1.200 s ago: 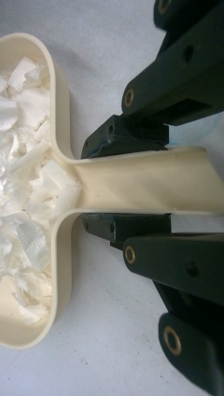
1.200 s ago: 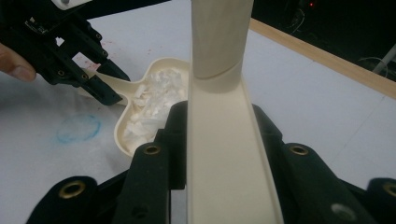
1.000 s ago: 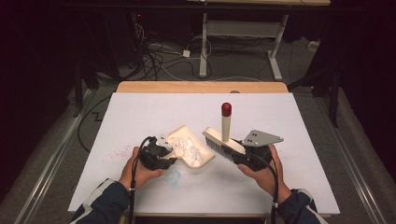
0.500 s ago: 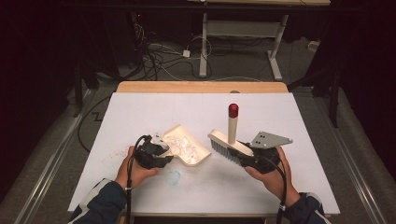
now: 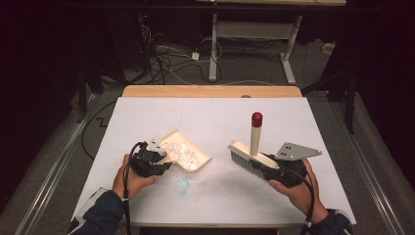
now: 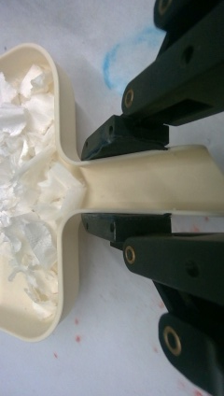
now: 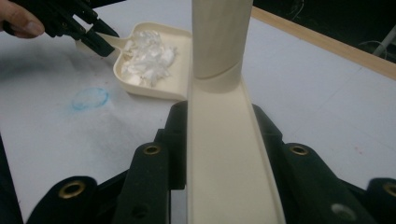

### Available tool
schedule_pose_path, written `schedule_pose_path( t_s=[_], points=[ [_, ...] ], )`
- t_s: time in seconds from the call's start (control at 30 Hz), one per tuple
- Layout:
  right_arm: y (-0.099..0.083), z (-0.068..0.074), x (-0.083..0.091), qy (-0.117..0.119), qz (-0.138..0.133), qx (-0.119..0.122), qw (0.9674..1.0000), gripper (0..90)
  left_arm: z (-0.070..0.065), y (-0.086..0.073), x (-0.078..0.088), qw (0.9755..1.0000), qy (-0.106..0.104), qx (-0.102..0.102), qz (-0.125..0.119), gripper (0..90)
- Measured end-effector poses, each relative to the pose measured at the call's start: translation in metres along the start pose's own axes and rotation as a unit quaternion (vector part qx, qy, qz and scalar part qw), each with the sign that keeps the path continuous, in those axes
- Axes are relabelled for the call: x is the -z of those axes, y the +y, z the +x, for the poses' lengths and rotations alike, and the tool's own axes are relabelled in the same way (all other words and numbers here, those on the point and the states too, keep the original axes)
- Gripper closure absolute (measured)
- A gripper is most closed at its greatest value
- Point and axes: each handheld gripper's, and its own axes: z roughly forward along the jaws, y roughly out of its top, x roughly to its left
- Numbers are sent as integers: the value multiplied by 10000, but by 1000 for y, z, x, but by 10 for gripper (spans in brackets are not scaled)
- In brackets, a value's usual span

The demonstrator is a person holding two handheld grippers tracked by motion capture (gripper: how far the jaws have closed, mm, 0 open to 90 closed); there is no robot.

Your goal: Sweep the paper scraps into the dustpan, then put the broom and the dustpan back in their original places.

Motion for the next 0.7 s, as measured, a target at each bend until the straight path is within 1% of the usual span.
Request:
schedule_pose_path(
  t_s=[0.07,0.2,0.33,0.43,0.53,0.67,0.7],
  points=[
    [-2,-2,4,-7,32,-22,10000,675,4,-3,3,10000,47,41,0,638],
    [-7,-4,11,10,127,-13,9999,675,12,-10,8,9997,142,189,-37,638],
    [-13,-7,17,59,220,-53,9997,676,17,-17,12,9994,209,283,-54,638],
    [-18,-8,22,54,293,-82,9995,675,20,-22,15,9990,274,349,-72,638],
    [-22,-10,28,107,369,-138,9992,675,21,-26,18,9987,334,389,-70,638],
    [-27,-12,36,222,537,-228,9980,675,22,-29,20,9981,380,477,-98,638],
    [-28,-13,38,302,596,-255,9974,675,22,-29,20,9978,404,507,-105,638]
  ],
)
